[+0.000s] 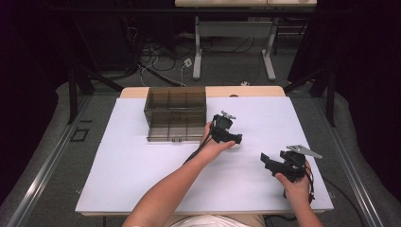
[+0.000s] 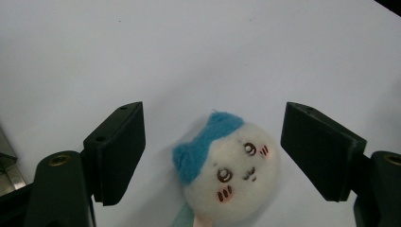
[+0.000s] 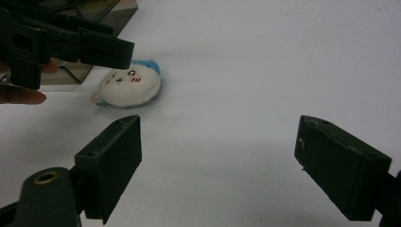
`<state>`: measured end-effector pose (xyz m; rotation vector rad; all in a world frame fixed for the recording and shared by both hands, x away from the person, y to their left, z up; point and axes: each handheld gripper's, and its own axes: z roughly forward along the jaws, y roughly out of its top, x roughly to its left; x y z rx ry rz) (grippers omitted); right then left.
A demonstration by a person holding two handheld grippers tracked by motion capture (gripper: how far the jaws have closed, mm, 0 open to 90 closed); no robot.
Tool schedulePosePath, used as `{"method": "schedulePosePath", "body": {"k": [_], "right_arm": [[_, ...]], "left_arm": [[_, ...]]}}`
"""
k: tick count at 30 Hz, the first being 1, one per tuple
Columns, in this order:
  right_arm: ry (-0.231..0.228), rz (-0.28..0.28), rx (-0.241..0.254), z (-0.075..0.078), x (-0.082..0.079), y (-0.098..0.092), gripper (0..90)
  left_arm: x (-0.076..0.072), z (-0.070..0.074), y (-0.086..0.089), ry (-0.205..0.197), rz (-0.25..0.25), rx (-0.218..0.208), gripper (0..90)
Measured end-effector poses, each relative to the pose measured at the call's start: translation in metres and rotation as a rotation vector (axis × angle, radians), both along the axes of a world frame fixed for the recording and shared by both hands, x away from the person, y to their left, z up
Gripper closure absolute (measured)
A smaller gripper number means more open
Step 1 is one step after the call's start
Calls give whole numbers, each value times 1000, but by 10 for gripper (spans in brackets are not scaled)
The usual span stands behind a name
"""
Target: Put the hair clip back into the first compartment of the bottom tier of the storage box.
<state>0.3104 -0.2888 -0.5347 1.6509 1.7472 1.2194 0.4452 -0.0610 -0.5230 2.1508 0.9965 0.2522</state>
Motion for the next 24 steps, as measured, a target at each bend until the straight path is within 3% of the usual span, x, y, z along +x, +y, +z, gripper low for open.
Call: {"method": "schedulePosePath", "body": {"k": [17,24], "right_arm": [[11,2,-5,1,-3,1,153],[-3,-7,1,0,-3,1,152]], "left_arm": [[-10,-12,-4,24,-38,36,245],[-11,-20,-1,31,-34,43,307]]}}
